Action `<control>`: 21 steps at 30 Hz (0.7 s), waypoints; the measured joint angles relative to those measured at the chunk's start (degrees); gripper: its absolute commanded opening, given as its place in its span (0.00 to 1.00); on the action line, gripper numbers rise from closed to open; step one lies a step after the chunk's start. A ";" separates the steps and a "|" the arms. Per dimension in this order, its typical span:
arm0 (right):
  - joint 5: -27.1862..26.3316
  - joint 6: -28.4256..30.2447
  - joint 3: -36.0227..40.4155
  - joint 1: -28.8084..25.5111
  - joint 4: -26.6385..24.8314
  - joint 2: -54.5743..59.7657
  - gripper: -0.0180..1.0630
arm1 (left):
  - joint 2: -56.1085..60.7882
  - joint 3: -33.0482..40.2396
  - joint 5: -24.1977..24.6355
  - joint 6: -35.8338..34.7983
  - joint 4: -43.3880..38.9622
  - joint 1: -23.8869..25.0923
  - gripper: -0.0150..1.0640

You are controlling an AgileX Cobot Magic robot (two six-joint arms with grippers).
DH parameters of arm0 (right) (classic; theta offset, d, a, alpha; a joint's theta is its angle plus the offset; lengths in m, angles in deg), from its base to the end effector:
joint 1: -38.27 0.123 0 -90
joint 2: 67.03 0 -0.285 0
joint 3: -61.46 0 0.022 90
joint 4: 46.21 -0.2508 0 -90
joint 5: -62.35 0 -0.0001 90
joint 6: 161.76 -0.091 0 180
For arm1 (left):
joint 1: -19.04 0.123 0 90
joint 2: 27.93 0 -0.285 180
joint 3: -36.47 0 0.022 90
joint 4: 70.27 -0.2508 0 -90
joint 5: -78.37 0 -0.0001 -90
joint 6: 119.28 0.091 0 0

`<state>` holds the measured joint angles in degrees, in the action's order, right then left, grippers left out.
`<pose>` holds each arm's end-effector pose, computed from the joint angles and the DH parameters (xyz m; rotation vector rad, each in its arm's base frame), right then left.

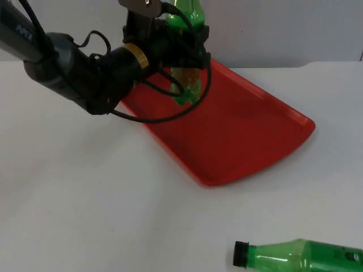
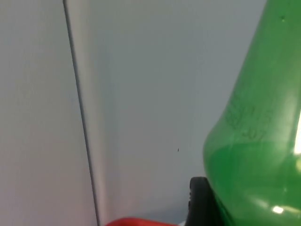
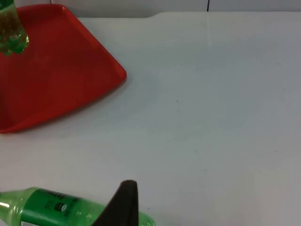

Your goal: Place the bottle upright on the tray.

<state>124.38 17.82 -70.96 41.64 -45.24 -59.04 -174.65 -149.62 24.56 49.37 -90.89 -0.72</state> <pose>-0.0071 -0.0018 0.2803 -0.0517 2.0518 0.0208 0.4633 -0.1939 0.1014 0.5083 1.4831 -0.4785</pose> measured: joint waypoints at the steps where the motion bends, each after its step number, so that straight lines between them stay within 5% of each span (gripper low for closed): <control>1: 0.00 0.00 0.00 0.00 0.00 0.00 0.99 | 0.00 0.00 0.00 0.00 0.00 0.00 0.01; 21: 0.00 0.00 0.00 0.00 0.00 0.00 0.99 | -1.31 0.00 -0.93 0.36 0.03 0.00 0.01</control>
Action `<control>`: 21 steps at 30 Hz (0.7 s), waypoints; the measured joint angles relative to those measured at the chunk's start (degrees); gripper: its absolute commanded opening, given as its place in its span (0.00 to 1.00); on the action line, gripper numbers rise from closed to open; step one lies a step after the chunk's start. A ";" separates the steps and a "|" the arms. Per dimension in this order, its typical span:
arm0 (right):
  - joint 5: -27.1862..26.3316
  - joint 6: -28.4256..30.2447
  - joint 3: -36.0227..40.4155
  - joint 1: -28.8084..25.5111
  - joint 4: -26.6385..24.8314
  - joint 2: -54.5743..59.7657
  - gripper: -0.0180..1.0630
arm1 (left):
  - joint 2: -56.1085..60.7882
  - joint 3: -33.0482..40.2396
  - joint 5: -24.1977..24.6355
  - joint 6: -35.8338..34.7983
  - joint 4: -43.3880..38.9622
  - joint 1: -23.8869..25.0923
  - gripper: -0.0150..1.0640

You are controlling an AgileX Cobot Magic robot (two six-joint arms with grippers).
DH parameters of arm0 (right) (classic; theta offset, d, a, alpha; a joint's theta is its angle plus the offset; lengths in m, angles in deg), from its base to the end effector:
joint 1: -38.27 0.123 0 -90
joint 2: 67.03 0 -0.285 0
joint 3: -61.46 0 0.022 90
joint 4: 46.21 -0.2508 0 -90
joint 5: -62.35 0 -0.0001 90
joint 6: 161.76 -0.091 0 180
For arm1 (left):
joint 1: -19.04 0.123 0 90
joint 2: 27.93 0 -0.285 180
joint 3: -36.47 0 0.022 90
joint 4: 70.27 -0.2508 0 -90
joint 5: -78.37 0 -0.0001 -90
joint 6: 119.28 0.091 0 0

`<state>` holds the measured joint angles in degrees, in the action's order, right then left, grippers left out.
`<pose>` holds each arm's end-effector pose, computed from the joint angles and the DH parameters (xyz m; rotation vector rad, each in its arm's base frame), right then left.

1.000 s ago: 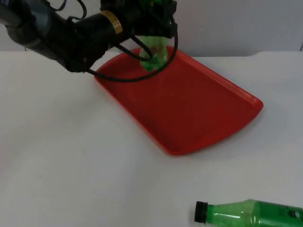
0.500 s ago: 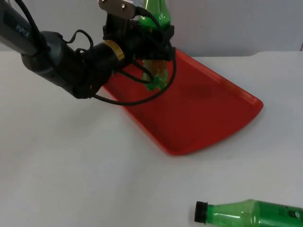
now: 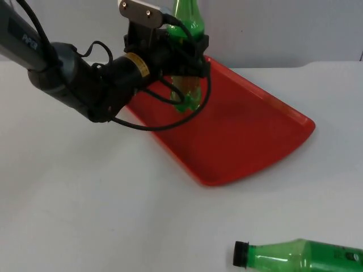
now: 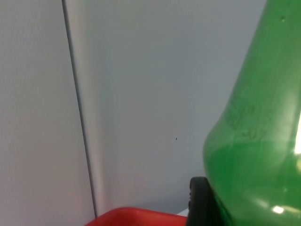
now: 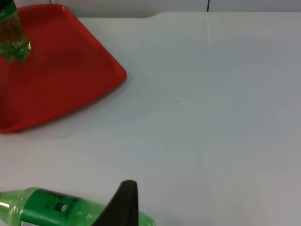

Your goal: Place the bottle upright on the tray.

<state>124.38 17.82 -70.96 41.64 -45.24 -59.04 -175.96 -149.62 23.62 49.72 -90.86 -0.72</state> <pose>-0.0071 -0.0018 0.2803 -0.0517 2.0518 0.0208 0.4625 -0.1939 0.0914 0.5121 1.4883 -0.4804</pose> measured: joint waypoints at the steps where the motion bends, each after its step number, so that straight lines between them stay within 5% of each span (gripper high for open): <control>1: 0.00 0.00 0.00 0.00 0.00 0.00 0.99 | -0.21 0.00 -0.30 0.00 0.00 0.00 0.01; 15: 0.00 0.41 0.00 0.00 0.00 0.00 0.99 | -2.15 0.00 -2.08 0.10 0.00 0.00 0.01; 21: 0.00 0.41 0.00 0.00 0.00 0.00 0.99 | -2.15 0.00 -2.16 0.10 -2.64 0.00 0.28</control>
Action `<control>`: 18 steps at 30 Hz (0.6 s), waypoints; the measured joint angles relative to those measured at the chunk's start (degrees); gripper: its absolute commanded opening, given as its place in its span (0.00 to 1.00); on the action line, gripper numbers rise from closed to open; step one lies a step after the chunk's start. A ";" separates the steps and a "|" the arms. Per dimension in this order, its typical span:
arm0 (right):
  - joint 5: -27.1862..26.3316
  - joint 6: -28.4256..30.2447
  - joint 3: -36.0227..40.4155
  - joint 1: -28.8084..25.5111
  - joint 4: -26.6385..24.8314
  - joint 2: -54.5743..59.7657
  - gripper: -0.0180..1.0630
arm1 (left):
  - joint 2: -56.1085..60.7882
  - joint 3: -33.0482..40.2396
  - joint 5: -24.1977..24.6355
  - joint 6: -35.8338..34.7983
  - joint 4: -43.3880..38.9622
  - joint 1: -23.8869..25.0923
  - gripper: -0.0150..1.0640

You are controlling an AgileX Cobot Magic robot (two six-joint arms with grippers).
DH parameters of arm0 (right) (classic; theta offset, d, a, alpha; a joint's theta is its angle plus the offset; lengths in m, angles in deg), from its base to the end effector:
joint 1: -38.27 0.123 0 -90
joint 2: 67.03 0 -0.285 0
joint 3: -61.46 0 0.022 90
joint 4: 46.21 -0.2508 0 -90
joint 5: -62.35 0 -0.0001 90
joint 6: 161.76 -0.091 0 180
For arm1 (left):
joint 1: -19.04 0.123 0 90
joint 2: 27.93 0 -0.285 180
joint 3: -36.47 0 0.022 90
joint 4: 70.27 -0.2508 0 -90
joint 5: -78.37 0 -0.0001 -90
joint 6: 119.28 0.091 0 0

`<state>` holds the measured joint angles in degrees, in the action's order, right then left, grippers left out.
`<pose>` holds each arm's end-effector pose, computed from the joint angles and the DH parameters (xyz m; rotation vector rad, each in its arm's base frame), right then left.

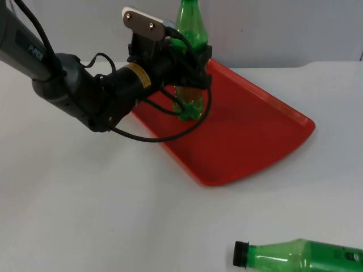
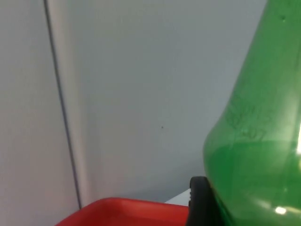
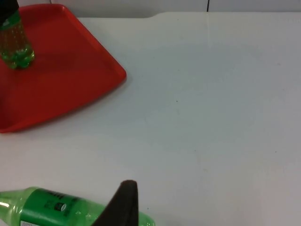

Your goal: Place the bottle upright on the tray.

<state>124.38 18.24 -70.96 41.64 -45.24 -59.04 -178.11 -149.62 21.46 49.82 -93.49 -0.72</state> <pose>-0.0071 -0.0018 0.2803 -0.0592 2.0516 0.0163 0.4586 -0.1967 0.0753 0.5612 1.4806 -0.5016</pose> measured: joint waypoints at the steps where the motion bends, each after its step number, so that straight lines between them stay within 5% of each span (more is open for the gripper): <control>1: 0.00 0.00 0.00 0.00 0.00 0.00 0.99 | 0.00 0.00 -0.15 0.00 -0.60 0.00 0.38; 7: 0.00 0.00 0.00 0.00 0.00 0.00 0.99 | 0.00 0.00 -0.38 0.00 -1.98 0.00 0.69; 18: 0.00 0.00 0.00 0.00 0.00 0.00 0.99 | 0.00 0.00 -0.38 0.00 -2.46 0.00 0.71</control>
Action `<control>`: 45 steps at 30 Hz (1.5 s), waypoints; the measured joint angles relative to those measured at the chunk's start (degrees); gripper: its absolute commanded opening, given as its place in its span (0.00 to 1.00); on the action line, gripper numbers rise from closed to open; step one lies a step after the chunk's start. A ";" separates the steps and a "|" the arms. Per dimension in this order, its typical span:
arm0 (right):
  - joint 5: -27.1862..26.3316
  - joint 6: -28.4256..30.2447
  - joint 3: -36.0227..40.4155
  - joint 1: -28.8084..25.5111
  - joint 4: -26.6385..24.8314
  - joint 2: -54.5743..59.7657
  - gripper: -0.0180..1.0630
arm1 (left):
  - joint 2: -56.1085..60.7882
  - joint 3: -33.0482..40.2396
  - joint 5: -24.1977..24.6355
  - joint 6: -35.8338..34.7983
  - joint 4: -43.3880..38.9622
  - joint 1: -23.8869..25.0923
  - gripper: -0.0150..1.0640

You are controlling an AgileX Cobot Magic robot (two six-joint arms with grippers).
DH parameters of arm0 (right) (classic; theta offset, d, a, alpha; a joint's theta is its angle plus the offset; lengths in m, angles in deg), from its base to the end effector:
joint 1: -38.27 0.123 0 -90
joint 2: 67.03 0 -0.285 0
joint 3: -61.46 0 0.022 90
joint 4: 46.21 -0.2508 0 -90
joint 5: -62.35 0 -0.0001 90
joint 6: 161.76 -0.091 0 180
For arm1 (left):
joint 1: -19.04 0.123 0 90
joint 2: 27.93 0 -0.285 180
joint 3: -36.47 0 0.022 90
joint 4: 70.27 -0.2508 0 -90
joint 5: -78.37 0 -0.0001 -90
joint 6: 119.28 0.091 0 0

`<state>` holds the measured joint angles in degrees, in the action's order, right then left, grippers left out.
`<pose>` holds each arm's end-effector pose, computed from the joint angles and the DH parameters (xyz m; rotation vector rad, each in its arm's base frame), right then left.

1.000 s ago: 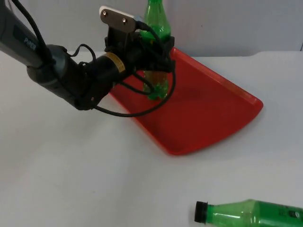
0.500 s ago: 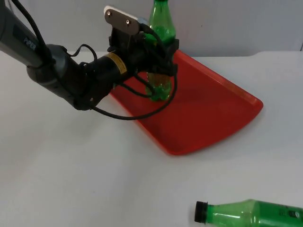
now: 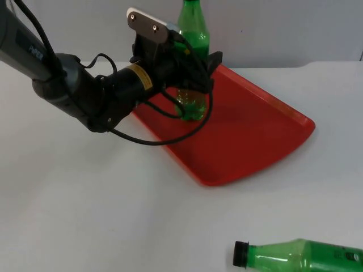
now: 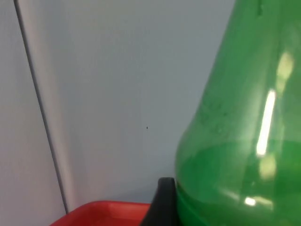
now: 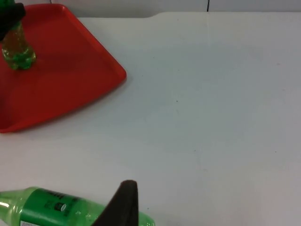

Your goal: Place the bottle upright on the tray.

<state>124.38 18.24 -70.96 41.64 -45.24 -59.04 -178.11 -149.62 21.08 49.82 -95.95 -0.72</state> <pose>-0.0071 -0.0018 0.2803 -0.0592 2.0516 0.0163 0.4565 -0.1992 0.0750 0.6068 1.4660 -0.5113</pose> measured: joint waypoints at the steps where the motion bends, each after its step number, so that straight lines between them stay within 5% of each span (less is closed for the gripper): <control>1: 0.00 0.00 0.00 0.00 0.00 0.00 0.99 | 0.00 0.00 0.00 0.00 0.00 0.00 0.73; 6: 0.00 0.00 0.00 0.00 0.00 0.00 0.99 | 0.00 0.00 0.00 0.00 0.00 0.00 0.99; 31: 0.00 0.00 0.00 0.00 0.00 0.00 0.99 | 7.03 9.29 8.83 0.13 0.46 0.00 0.99; 45: 0.00 0.00 0.00 0.00 0.00 0.00 0.99 | 10.99 17.92 9.18 1.22 4.51 0.00 0.99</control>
<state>124.38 18.24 -70.96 41.64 -45.24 -59.04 -167.12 -131.70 30.26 51.04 -91.44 -0.72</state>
